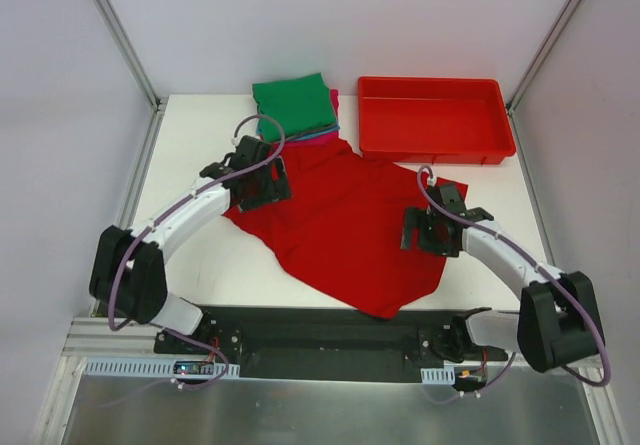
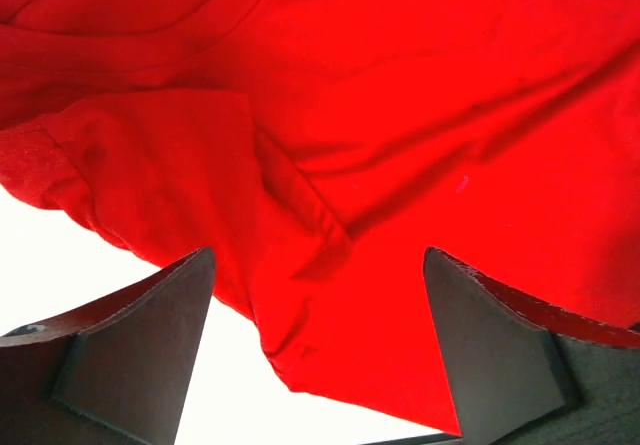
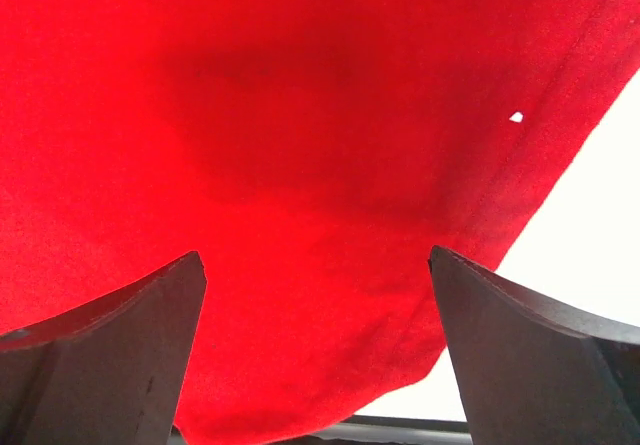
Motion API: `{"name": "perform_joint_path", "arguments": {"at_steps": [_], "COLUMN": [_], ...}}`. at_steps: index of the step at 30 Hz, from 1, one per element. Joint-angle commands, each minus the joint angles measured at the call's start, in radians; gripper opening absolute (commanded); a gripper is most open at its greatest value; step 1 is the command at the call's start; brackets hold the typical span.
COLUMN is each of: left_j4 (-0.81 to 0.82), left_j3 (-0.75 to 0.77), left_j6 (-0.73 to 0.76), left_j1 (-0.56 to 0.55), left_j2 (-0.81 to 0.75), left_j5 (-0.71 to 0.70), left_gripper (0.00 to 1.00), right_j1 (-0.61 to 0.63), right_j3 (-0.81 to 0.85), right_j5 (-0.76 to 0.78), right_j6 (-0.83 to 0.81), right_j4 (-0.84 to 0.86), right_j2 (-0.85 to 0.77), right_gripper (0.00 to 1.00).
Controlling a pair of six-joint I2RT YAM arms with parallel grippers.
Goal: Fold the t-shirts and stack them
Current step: Flatten out the tshirt
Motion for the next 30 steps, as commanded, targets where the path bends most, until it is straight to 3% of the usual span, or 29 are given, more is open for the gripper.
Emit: {"name": "perform_joint_path", "arguments": {"at_steps": [1,5,10,14,17,22,30], "left_j4": [-0.024,-0.048,-0.096,-0.125,-0.139,-0.162,-0.331], "left_j3": [0.042,0.055,0.099,0.104,0.027,-0.197,-0.531], "left_j6": [0.03,0.021,0.005,-0.01,-0.042,-0.123,-0.307], "left_j1": [0.0,0.0,0.0,0.0,-0.002,-0.002,-0.002], "left_j2": [0.092,0.185,0.298,0.302,0.227,0.007,-0.392], "left_j5": [-0.015,-0.053,-0.067,-0.059,-0.081,-0.096,0.01], "left_gripper": [0.82,0.77,0.61,0.24,0.1,0.11,0.32], "right_j1": [0.003,0.003,-0.005,-0.026,-0.049,-0.083,-0.143], "right_j3": [0.038,0.038,0.036,0.043,0.058,0.085,0.093], "right_j5": [0.031,0.085,0.117,0.145,0.162,0.162,0.198], "right_j6": [0.032,0.035,0.03,0.028,0.027,0.039,0.064], "right_j4": [0.053,0.052,0.049,0.038,0.028,0.027,0.035], "right_j2": [0.063,0.1,0.127,0.146,0.172,0.209,0.198], "right_gripper": [0.96,0.96,0.96,0.96,0.96,0.96,0.96]}}
